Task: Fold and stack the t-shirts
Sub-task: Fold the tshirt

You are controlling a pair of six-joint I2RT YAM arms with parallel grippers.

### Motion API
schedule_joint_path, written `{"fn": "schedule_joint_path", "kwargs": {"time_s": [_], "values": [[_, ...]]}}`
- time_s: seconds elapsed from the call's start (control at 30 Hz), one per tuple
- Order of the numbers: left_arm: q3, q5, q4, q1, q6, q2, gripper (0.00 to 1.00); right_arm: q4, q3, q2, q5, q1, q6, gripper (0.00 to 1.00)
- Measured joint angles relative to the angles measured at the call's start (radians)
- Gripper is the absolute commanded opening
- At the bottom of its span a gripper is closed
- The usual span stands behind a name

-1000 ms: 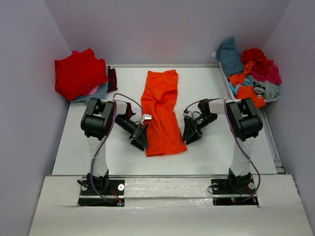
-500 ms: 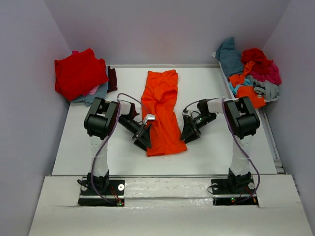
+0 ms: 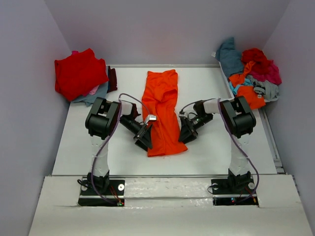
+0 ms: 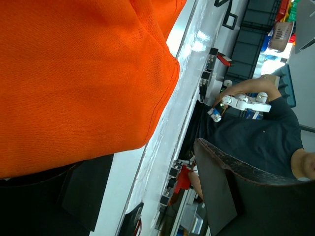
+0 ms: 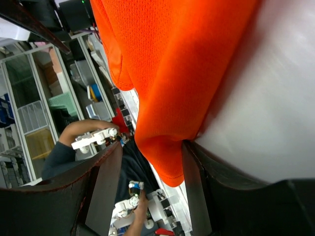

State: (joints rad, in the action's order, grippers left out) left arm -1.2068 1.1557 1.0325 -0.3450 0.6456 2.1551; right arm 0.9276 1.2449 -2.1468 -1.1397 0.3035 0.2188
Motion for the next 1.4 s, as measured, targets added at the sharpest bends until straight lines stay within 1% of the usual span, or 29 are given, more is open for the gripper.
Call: {"fn": "schedule_joint_path", "kwargs": {"time_s": [0.13, 0.2, 0.23, 0.27, 0.33, 0.4, 0.43, 0.5, 0.53, 0.57, 0.6, 0.63, 0.67, 0.7, 0.73, 0.77, 0.87, 0.93, 1.0, 1.03, 1.13, 1.17, 1.4], "values": [[0.0, -0.001, -0.005, -0.001, -0.006, 0.0, 0.78, 0.007, 0.004, -0.001, -0.001, 0.023, 0.003, 0.55], [0.0, -0.003, -0.012, -0.001, -0.013, 0.001, 0.76, 0.01, 0.007, -0.001, -0.001, 0.028, 0.006, 0.51], [0.0, -0.003, -0.012, -0.001, -0.015, 0.002, 0.75, 0.012, 0.008, -0.001, -0.001, 0.031, 0.009, 0.51], [0.0, -0.004, -0.015, -0.001, -0.017, 0.002, 0.74, 0.013, 0.008, -0.001, -0.001, 0.031, 0.013, 0.48], [0.0, -0.004, -0.018, -0.001, -0.017, 0.005, 0.7, 0.016, 0.008, -0.001, -0.001, 0.031, 0.016, 0.45], [0.0, -0.004, -0.023, -0.002, -0.016, 0.01, 0.63, 0.018, 0.008, -0.001, 0.001, 0.031, 0.018, 0.39], [0.0, -0.005, -0.024, -0.003, -0.016, 0.013, 0.61, 0.018, 0.008, -0.001, 0.002, 0.031, 0.02, 0.35], [0.0, -0.01, -0.032, -0.005, -0.014, 0.019, 0.55, 0.02, 0.008, -0.001, 0.006, 0.031, 0.021, 0.3], [0.0, -0.01, -0.034, -0.006, -0.014, 0.023, 0.53, 0.022, 0.008, -0.001, 0.007, 0.031, 0.021, 0.24], [0.0, -0.009, -0.034, -0.008, -0.014, 0.026, 0.51, 0.025, 0.008, -0.001, 0.008, 0.031, 0.022, 0.22], [0.0, -0.015, -0.039, -0.008, -0.012, 0.028, 0.46, 0.026, 0.008, -0.001, 0.01, 0.031, 0.024, 0.2], [0.0, -0.021, -0.042, -0.008, -0.009, 0.029, 0.44, 0.027, 0.008, -0.001, 0.011, 0.031, 0.023, 0.16], [0.0, -0.023, -0.044, -0.008, -0.009, 0.029, 0.41, 0.028, 0.008, -0.001, 0.014, 0.031, 0.023, 0.15], [0.0, -0.031, -0.048, -0.008, -0.005, 0.029, 0.39, 0.029, 0.008, -0.001, 0.015, 0.031, 0.024, 0.15], [0.001, -0.035, -0.054, -0.009, -0.001, 0.029, 0.34, 0.029, 0.008, 0.0, 0.018, 0.031, 0.025, 0.14], [0.002, -0.042, -0.06, -0.009, 0.002, 0.029, 0.32, 0.029, 0.008, 0.0, 0.022, 0.031, 0.025, 0.12], [0.003, -0.058, -0.076, -0.009, 0.004, 0.029, 0.26, 0.03, 0.008, 0.002, 0.029, 0.031, 0.025, 0.1], [0.003, -0.062, -0.079, -0.009, 0.004, 0.029, 0.2, 0.03, 0.008, 0.003, 0.032, 0.031, 0.025, 0.1], [0.004, -0.071, -0.087, -0.009, 0.002, 0.029, 0.17, 0.03, 0.008, 0.007, 0.034, 0.031, 0.026, 0.09], [0.005, -0.072, -0.092, -0.009, -0.001, 0.029, 0.13, 0.031, 0.008, 0.009, 0.036, 0.031, 0.026, 0.09], [0.01, -0.073, -0.098, -0.009, -0.014, 0.022, 0.1, 0.032, 0.008, 0.018, 0.042, 0.031, 0.028, 0.07], [0.016, -0.076, -0.105, -0.009, -0.02, 0.013, 0.06, 0.033, 0.008, 0.023, 0.045, 0.031, 0.029, 0.07], [0.056, -0.164, -0.186, -0.02, -0.051, -0.096, 0.06, 0.053, 0.009, 0.072, 0.08, 0.032, 0.053, 0.07]]}}
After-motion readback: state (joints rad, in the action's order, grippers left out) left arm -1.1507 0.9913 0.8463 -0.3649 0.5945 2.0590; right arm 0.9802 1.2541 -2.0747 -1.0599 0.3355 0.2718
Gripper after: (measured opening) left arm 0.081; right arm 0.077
